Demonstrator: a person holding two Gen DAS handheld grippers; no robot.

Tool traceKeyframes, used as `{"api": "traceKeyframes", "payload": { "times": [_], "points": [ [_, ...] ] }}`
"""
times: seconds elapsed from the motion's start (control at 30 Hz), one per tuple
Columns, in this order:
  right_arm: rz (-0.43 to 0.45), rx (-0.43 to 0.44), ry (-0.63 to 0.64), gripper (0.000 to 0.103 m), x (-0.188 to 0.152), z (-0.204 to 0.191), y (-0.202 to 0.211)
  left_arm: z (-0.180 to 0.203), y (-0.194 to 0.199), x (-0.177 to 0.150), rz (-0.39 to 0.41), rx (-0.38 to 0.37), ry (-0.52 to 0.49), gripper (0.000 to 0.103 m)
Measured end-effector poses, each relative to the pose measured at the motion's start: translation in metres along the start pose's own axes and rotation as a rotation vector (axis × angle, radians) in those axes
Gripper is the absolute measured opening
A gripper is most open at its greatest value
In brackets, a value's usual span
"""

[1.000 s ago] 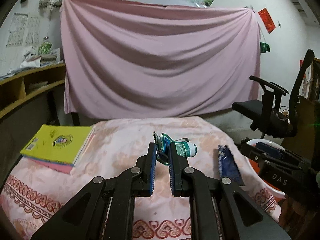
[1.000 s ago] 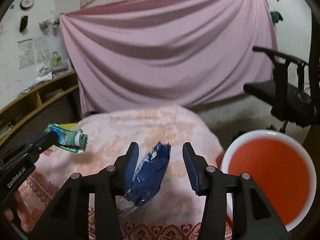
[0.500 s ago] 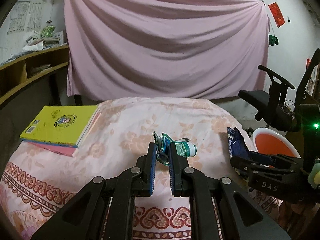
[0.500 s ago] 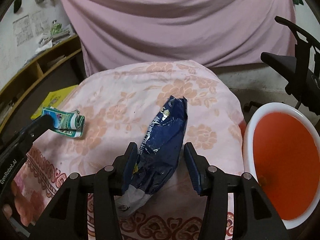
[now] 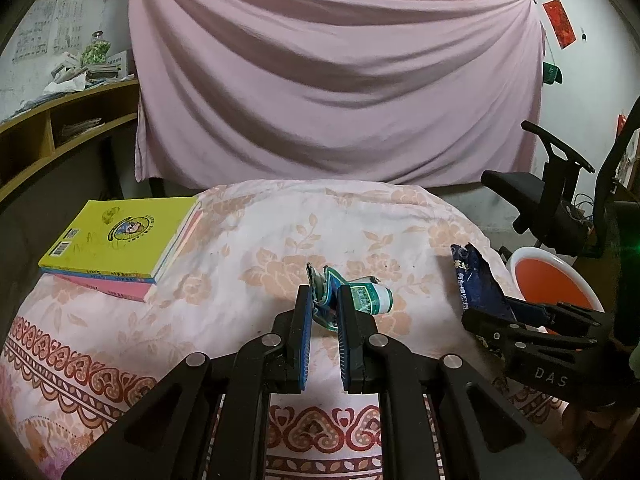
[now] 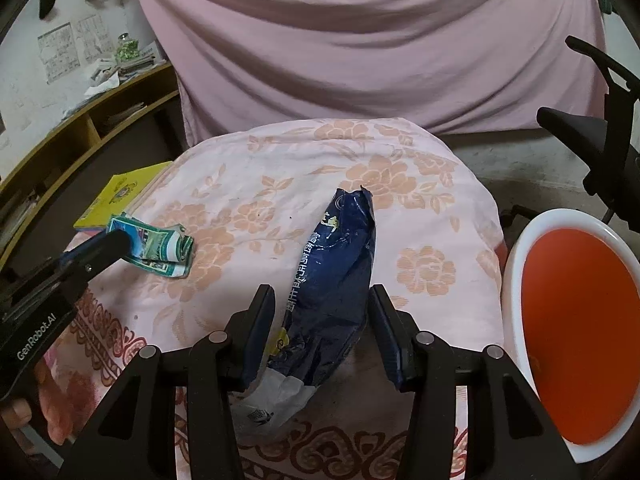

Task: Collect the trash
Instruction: 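Lift both held items and carry them over the orange basin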

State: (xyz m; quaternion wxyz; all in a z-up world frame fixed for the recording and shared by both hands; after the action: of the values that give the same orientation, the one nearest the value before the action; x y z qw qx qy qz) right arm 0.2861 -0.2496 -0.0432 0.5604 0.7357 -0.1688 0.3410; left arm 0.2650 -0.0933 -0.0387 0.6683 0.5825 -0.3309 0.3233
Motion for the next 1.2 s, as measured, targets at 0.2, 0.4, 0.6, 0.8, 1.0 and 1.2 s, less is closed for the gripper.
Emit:
{"api": "traceKeyframes", "payload": {
  "times": [0.2,0.4,0.6,0.8,1.0,1.2],
  "points": [
    [-0.021,-0.018,0.034,0.049,-0.002,-0.006,-0.003,0.001,0.0,0.0,0.0,0.001,0.0,0.009],
    [-0.041,-0.075,0.104,0.048,-0.006,-0.014,-0.007,0.001,0.0,-0.001,0.0,0.001,-0.001,0.009],
    [-0.02,-0.048,0.099,0.018,-0.005,-0.012,-0.004,0.001,0.003,-0.002,0.017,-0.004,-0.004,0.009],
    [0.07,0.032,0.022,0.018,0.002,-0.004,0.014,0.008,0.01,0.0,0.052,-0.01,-0.023,0.009],
    [0.282,0.062,-0.013,0.018,0.018,0.0,0.051,0.019,0.022,0.01,0.124,-0.026,-0.036,0.009],
    [0.539,0.023,-0.008,0.018,0.031,0.01,0.104,0.043,0.043,0.034,0.252,-0.059,-0.073,0.009]
  ]
}}
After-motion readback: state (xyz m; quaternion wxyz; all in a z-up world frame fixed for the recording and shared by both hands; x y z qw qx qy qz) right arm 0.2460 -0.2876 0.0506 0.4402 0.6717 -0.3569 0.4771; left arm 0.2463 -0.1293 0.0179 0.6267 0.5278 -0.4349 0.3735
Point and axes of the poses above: each gripper's, at about its wrist camera, not at the fingertips, and y roughly against the way its jaws point, z to its right, x to its top, the point moved 6 cm from there along -y, roughly the way its jaws point, and after that the axes turned 1 degree about z, right-handed, at the moved point
